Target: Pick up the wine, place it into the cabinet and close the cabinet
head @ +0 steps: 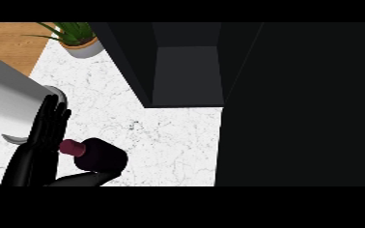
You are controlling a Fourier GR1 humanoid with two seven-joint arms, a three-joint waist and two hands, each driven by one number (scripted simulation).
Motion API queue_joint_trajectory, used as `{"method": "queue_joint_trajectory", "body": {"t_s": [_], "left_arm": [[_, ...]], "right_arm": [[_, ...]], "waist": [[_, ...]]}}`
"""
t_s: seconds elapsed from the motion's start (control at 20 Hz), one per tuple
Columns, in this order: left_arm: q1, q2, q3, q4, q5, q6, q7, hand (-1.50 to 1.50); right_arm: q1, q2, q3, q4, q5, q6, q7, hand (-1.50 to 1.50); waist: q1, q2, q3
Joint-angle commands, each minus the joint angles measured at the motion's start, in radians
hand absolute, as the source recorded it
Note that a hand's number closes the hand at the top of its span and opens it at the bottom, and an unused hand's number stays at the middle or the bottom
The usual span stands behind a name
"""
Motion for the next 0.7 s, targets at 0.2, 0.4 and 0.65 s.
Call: {"method": "queue_joint_trajectory", "body": {"t_s": [0.2,0.4,0.65], "left_arm": [[0.065,-0.013,0.074,0.178,0.065,-0.054,-0.147,-1.50],[0.004,0.006,0.137,0.316,0.110,-0.111,-0.215,-1.50],[0.049,-0.022,0.123,0.386,0.128,-0.161,-0.312,-1.50]], "right_arm": [[0.088,-0.031,0.013,-0.250,-0.032,-0.010,0.066,-1.50],[-0.003,-0.040,0.003,-0.246,-0.024,-0.024,0.138,-1.50],[0.028,-0.052,-0.021,-0.251,-0.023,-0.026,0.112,-1.50]], "waist": [[-0.006,0.001,-0.003],[-0.001,0.005,-0.005],[0.004,0.003,-0.003]]}}
